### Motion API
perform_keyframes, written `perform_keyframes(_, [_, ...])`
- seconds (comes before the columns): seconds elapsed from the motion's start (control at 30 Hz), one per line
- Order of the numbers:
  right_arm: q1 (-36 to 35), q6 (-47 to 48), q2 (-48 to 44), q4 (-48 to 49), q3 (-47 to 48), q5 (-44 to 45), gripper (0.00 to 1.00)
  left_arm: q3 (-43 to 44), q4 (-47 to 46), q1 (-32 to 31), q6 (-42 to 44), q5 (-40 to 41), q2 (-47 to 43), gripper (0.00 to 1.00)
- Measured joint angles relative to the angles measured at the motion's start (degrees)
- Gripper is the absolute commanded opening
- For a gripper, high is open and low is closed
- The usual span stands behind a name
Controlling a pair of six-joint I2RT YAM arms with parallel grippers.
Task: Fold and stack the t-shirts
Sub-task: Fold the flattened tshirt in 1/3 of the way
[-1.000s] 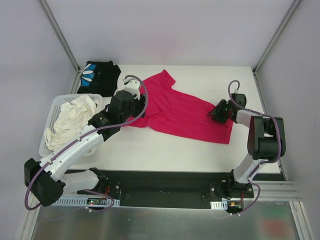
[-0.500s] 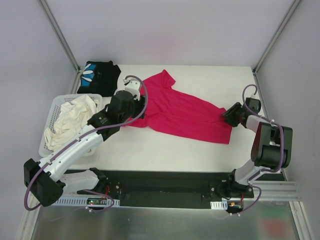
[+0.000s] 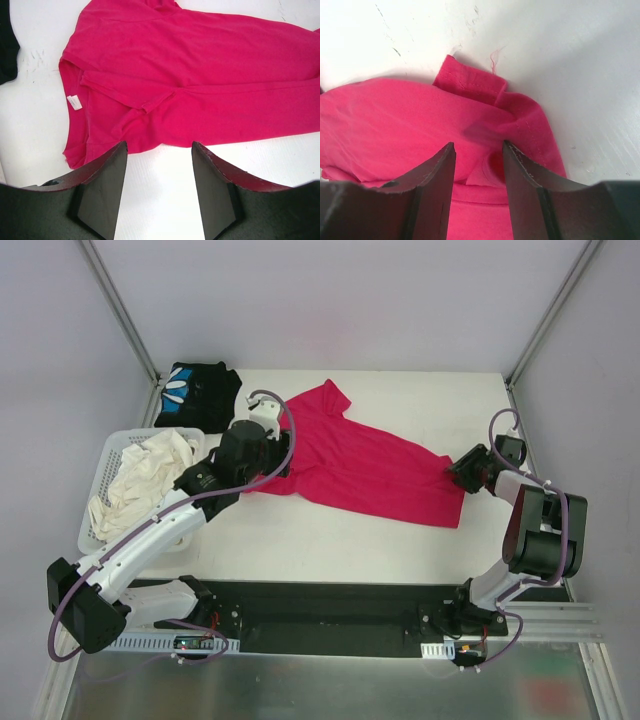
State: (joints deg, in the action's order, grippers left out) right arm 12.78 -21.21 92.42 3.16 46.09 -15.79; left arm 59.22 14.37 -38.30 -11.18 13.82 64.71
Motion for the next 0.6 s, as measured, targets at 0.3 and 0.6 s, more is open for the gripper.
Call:
perform_keyframes(0.3, [0.0,-0.61,0.2,0.96,0.61,0.55,0.45,0.57,0.09,0.0,0.0,-0.33,0.02,0.53])
perform_keyframes(0.6, [0.0,-1.68,3.43,1.55,1.4,0.59,0.43,1.51,0.11,0.0,-0.02,-1.66,1.77,0.53])
